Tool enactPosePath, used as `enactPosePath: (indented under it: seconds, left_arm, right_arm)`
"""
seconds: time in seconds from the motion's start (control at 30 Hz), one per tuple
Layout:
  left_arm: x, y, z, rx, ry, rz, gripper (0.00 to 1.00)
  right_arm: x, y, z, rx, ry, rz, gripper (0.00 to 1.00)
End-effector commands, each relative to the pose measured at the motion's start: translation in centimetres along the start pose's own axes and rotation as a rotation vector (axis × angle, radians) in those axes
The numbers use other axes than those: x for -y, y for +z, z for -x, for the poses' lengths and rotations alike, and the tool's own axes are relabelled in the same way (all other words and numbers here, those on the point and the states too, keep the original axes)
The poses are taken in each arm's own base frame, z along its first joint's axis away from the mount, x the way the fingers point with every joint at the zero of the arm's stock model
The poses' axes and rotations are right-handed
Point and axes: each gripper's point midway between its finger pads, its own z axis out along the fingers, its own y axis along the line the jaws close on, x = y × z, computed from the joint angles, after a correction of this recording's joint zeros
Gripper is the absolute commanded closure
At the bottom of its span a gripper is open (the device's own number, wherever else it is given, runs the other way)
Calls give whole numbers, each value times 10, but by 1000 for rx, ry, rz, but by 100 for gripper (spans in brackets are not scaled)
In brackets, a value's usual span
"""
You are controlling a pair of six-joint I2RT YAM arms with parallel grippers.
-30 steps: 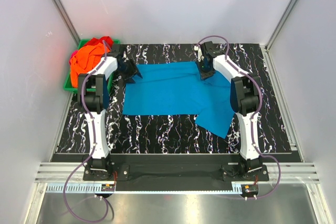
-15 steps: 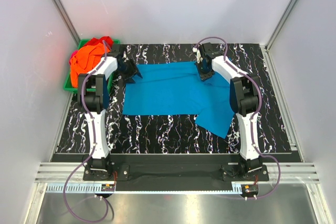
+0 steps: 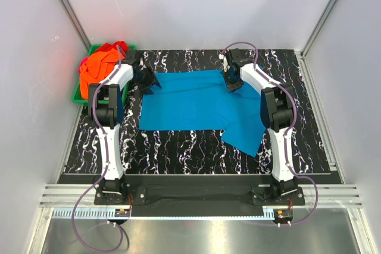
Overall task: Fold and stack the t-shirts
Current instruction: Fold the tshirt
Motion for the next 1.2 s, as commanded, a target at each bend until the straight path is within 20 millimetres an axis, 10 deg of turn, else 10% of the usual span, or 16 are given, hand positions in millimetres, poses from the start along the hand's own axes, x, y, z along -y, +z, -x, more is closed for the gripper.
enactPosePath:
  seconds: [0.0,0.53,1.17]
  left_arm:
    - [0,3,16,43,20,0,42]
    - [-4,8,19,41,11,10,42]
    - [-12,11,17,24,2,25,42]
  right_arm:
    - [-5,-2,4,13,-7,-4,73]
    - [2,14,-8,-40,9,-47,83]
    - [-23,-30,15,-22,8,111,100]
